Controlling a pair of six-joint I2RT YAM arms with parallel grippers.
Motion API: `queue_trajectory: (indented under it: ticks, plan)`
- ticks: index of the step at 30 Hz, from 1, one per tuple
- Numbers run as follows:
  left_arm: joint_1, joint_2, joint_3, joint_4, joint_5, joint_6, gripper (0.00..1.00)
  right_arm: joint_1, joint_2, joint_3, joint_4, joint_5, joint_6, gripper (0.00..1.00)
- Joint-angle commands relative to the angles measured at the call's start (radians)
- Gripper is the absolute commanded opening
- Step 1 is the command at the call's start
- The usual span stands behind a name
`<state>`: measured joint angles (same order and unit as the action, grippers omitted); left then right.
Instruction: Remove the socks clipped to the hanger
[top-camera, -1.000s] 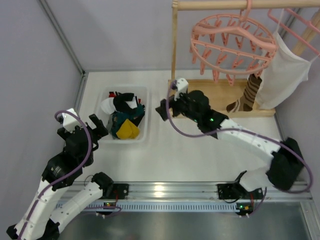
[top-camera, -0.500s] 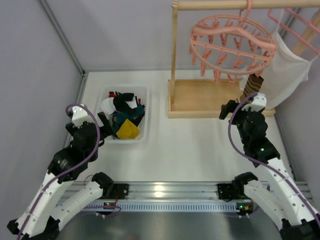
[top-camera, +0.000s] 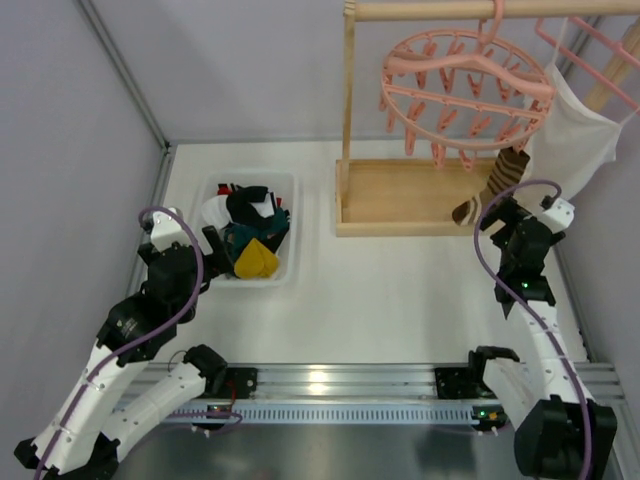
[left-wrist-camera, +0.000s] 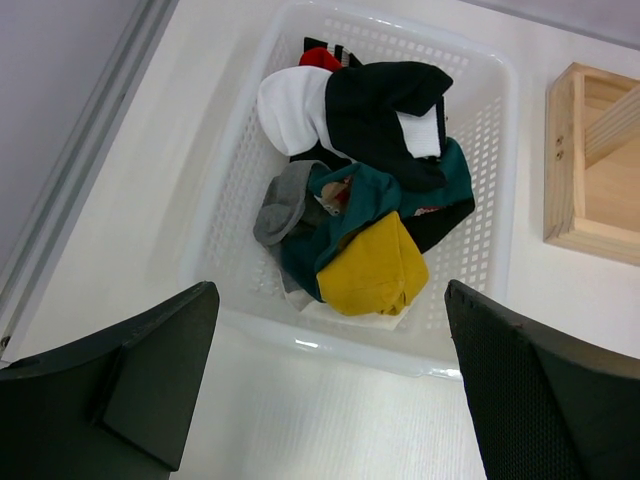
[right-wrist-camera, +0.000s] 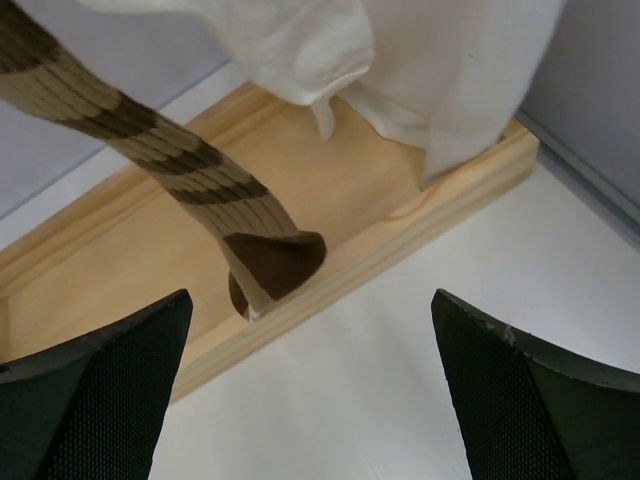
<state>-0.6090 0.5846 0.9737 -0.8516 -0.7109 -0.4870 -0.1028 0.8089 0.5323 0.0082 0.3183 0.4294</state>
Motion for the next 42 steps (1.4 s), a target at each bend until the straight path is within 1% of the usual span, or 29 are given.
queue_trajectory:
  ticks: [1,3,4,6,7,11,13,15,17,18,20,21,22,24,27,28,29,30,31,32,34,35,36,37,38,39,40,41,42]
  plan:
    - [0.005,-0.002,-0.006,0.062,0.036,0.022,0.98,-0.032,0.093,-0.026,0.366,-0.238,-0.098,0.99]
    - [0.005,-0.002,-0.007,0.066,0.042,0.025,0.98,-0.040,0.156,-0.012,0.409,-0.286,-0.142,0.97]
    - [0.006,0.000,-0.007,0.066,0.044,0.027,0.98,-0.041,0.214,-0.012,0.467,-0.304,-0.150,0.97]
    - [0.006,0.000,-0.009,0.068,0.051,0.028,0.98,-0.057,0.266,-0.012,0.501,-0.314,-0.152,0.96]
    - [0.005,0.000,-0.009,0.068,0.053,0.030,0.98,-0.064,0.291,-0.024,0.551,-0.314,-0.150,0.96]
    - [0.005,0.003,-0.012,0.074,0.071,0.036,0.98,-0.095,0.331,-0.066,0.694,-0.369,-0.188,0.94]
    - [0.006,0.009,-0.012,0.075,0.076,0.039,0.98,-0.110,0.369,-0.065,0.713,-0.403,-0.184,0.93]
    - [0.006,0.018,-0.012,0.074,0.082,0.041,0.98,-0.129,0.394,-0.081,0.806,-0.432,-0.159,0.93]
    - [0.005,0.024,-0.012,0.074,0.083,0.041,0.98,-0.150,0.444,-0.098,0.890,-0.502,-0.129,0.91]
    - [0.005,0.026,-0.012,0.074,0.087,0.041,0.98,-0.156,0.463,-0.103,0.974,-0.531,-0.118,0.91]
    - [0.006,0.026,-0.012,0.075,0.090,0.042,0.98,-0.164,0.503,-0.114,1.044,-0.591,-0.107,0.87]
    - [0.006,0.026,-0.013,0.075,0.091,0.044,0.98,-0.164,0.522,-0.115,1.097,-0.625,-0.100,0.80]
    - [0.005,0.026,-0.015,0.078,0.093,0.044,0.98,-0.166,0.527,-0.114,1.116,-0.639,-0.095,0.76]
    - [0.005,0.029,-0.013,0.079,0.094,0.045,0.98,-0.164,0.541,-0.111,1.150,-0.651,-0.086,0.72]
    - [0.006,0.037,-0.013,0.079,0.094,0.045,0.98,-0.166,0.541,-0.104,1.156,-0.680,-0.064,0.61]
    - [0.005,0.038,-0.013,0.079,0.096,0.045,0.98,-0.164,0.539,-0.106,1.161,-0.688,-0.048,0.32]
    - [0.006,0.043,-0.010,0.079,0.096,0.045,0.98,-0.163,0.536,-0.110,1.167,-0.687,-0.040,0.20]
    - [0.006,0.044,-0.010,0.079,0.096,0.047,0.98,-0.161,0.524,-0.124,1.177,-0.674,-0.034,0.13]
    - [0.006,0.049,-0.009,0.079,0.094,0.047,0.98,-0.152,0.513,-0.130,1.182,-0.670,-0.028,0.02]
    - [0.006,0.052,-0.006,0.079,0.100,0.048,0.98,-0.144,0.500,-0.132,1.172,-0.667,-0.029,0.00]
    - [0.006,0.067,0.013,0.075,0.116,0.048,0.98,-0.111,0.445,-0.149,1.133,-0.638,-0.043,0.00]
    - [0.006,0.072,0.025,0.074,0.155,0.045,0.98,-0.091,0.419,-0.159,1.118,-0.621,-0.052,0.00]
    - [0.006,0.078,0.055,0.074,0.181,0.033,0.98,-0.069,0.367,-0.181,1.106,-0.572,-0.067,0.00]
    - [0.006,0.083,0.074,0.074,0.207,0.022,0.98,-0.040,0.339,-0.187,1.081,-0.541,-0.110,0.00]
    - [0.005,0.087,0.092,0.077,0.268,-0.011,0.98,0.028,0.310,-0.190,0.996,-0.510,-0.133,0.00]
    - [0.006,0.113,0.111,0.079,0.301,-0.025,0.98,0.064,0.256,-0.184,0.945,-0.431,-0.161,0.00]
    - [0.005,0.132,0.156,0.082,0.338,-0.033,0.98,0.107,0.234,-0.183,0.908,-0.392,-0.203,0.00]
    - [0.005,0.159,0.178,0.083,0.362,-0.051,0.98,0.205,0.216,-0.184,0.850,-0.359,-0.218,0.00]
    - [0.005,0.187,0.206,0.085,0.410,-0.055,0.98,0.242,0.188,-0.178,0.823,-0.288,-0.227,0.00]
